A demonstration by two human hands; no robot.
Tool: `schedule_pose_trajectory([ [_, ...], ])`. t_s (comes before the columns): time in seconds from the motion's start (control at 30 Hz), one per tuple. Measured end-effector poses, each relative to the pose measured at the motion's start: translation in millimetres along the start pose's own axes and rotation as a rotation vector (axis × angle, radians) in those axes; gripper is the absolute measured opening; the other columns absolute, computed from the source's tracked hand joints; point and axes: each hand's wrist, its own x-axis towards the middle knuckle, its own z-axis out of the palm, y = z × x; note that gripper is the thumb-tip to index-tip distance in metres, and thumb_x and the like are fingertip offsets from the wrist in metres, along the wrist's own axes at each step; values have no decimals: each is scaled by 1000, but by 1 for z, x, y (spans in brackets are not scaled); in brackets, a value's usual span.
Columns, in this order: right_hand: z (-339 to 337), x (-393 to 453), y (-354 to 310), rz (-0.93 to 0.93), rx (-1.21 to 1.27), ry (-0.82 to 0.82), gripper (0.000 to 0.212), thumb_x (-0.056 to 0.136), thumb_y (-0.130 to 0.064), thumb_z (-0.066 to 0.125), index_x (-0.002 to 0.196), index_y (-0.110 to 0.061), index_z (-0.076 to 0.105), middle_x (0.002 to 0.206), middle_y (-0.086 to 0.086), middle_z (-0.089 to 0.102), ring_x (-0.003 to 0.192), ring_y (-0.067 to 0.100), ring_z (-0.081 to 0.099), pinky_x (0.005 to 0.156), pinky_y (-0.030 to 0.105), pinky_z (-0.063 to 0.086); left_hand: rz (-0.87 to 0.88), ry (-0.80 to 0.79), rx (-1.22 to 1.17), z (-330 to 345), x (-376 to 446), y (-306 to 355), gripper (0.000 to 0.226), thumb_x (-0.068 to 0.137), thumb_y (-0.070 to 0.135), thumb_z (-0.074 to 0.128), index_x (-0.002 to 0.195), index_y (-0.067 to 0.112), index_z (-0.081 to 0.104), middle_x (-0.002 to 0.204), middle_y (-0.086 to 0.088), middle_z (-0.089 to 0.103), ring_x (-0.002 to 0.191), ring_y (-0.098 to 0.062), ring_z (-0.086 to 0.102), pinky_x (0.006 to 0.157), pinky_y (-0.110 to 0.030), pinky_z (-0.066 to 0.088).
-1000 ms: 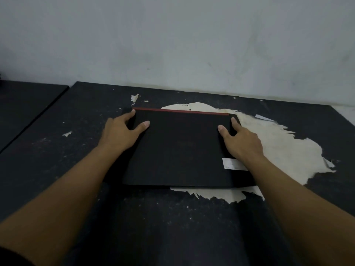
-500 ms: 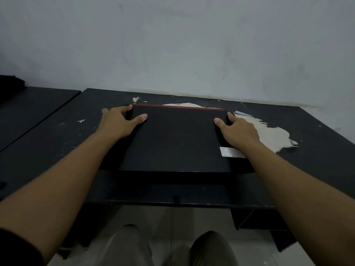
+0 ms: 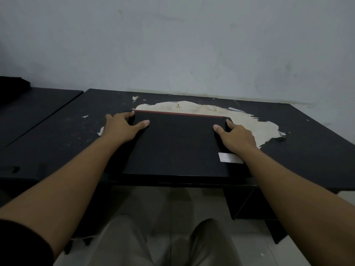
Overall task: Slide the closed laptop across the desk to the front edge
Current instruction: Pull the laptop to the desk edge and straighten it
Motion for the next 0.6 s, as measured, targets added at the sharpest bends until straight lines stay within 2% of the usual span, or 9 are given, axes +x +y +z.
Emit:
schedule_pose_trajectory([
  [0.23,10,-3,5,-5,-61,17,81,94,-77,40,161,-32,34,151,6,54,136,34,49,101,44,43,8,19,24,6,-8,-2,87,78,73,70,153,33,50,155,-19,30,137,-37,46,111,-45,35],
  [0.43,17,0,11,-25,-144,20,82,95,-78,33,162,-31,32,146,7,59,133,36,52,97,43,45,26,52,56,14,-10,-7,86,78,75,68,150,31,54,151,-22,40,145,-32,33,110,-47,35],
  [0.6,21,4,10,-30,-235,15,83,95,-79,24,163,-32,25,139,10,63,127,38,57,87,42,44,35,12,-11,8,-14,-10,97,63,81,76,143,28,61,152,-17,47,142,-32,41,107,-47,40],
])
